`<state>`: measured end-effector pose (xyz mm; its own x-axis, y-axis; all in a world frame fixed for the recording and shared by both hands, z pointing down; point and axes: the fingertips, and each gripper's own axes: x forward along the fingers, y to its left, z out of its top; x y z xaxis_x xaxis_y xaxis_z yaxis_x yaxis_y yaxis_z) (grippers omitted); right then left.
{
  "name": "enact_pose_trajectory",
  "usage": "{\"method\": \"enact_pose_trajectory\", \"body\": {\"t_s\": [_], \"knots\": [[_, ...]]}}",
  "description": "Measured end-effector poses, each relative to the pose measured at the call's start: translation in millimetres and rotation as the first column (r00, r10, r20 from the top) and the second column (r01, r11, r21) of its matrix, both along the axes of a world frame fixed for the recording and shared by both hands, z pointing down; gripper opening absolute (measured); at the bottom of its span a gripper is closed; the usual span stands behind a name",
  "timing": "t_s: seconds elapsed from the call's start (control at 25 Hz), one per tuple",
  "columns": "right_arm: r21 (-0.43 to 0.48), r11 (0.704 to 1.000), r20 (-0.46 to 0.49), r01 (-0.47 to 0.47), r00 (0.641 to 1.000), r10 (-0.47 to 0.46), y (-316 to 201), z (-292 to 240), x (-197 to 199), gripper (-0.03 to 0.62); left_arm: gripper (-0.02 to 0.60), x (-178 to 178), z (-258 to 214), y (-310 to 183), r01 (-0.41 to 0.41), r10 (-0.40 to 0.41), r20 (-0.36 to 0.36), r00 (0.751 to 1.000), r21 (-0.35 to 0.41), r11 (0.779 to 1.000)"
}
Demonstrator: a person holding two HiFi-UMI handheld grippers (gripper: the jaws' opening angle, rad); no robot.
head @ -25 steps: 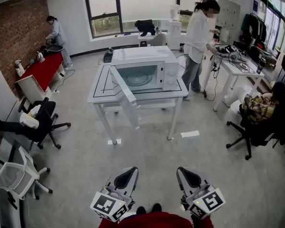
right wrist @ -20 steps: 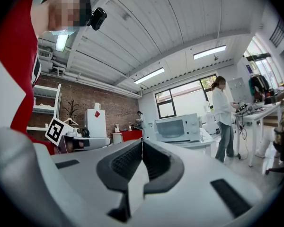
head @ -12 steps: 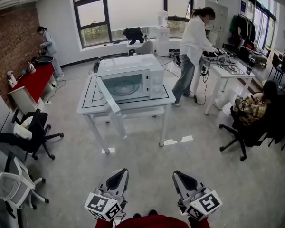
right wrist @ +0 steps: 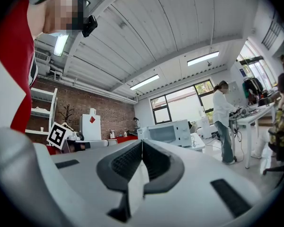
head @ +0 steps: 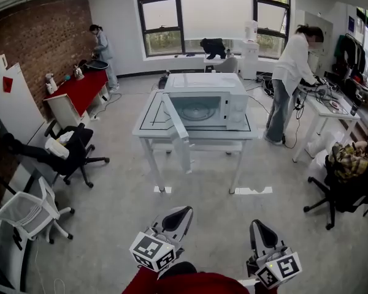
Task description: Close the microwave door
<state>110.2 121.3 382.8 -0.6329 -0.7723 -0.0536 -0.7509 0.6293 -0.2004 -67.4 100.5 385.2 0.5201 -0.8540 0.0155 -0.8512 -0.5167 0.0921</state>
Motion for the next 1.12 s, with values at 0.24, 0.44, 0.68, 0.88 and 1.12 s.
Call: {"method": "enact_pose_trajectory", "body": {"t_s": [0.24, 0.44, 0.68, 0.88, 1.12], "knots": [[-0.001, 1.000, 0.001, 0.025, 1.000, -0.025, -7.5, 0.3, -2.0, 0.014, 0.009, -20.4, -5.4, -5.0, 0.067, -0.068, 0.045, 0.997, 0.014, 0.998], [-0.017, 0.999, -0.005, 0.028, 1.000, -0.028, -18.1, 3.6, -3.3, 0.014, 0.009, -43.5, -10.2, -19.0, 0.127, -0.127, 0.028, 0.991, 0.010, 0.992], [-0.046, 0.999, -0.016, 0.006, 1.000, -0.007, -42.8, 9.7, -6.6, 0.014, 0.009, -51.1, -5.6, -47.6, 0.130, -0.130, 0.051, 0.990, 0.000, 0.992], [-0.067, 0.998, -0.036, 0.007, 0.999, -0.009, -71.2, 14.3, -15.8, 0.014, 0.009, -64.7, -4.1, -77.8, 0.155, -0.155, 0.062, 0.986, 0.005, 0.988], [-0.075, 0.996, 0.027, 0.040, 0.999, -0.038, -110.6, 7.3, -35.1, 0.012, 0.149, -83.0, 11.3, -124.4, 0.207, -0.196, 0.160, 0.967, -0.053, 0.977]]}}
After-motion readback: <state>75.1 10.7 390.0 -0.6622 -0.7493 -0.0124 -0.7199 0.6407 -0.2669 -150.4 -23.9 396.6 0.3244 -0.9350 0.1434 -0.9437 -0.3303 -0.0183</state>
